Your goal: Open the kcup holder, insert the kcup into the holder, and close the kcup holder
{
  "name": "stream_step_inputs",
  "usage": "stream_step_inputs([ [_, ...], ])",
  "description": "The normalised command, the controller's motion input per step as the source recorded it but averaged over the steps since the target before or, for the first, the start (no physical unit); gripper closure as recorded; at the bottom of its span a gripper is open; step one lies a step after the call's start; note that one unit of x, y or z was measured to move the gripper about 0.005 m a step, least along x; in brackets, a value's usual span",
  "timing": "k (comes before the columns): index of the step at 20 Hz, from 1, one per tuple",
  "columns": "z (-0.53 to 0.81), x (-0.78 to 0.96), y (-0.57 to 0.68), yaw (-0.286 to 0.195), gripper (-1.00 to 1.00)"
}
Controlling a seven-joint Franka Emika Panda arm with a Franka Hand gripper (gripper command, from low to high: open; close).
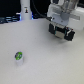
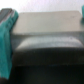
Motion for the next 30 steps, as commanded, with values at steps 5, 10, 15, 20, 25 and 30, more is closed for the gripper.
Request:
stream_step_inputs([
  [5, 0.16, 0.9, -0.31, -0.081, 1.0],
  [10, 0.18, 0.87, -0.35, -0.08, 1.0],
  [15, 0.15, 0.84, -0.41, -0.085, 1.0],
  [20, 0.16, 0.47, -0.08, -0.079, -1.0],
  [25, 0.28, 0.18, -0.16, -0.083, -1.0],
  [30, 0.44, 0.03, -0.45, -0.199, -1.0],
])
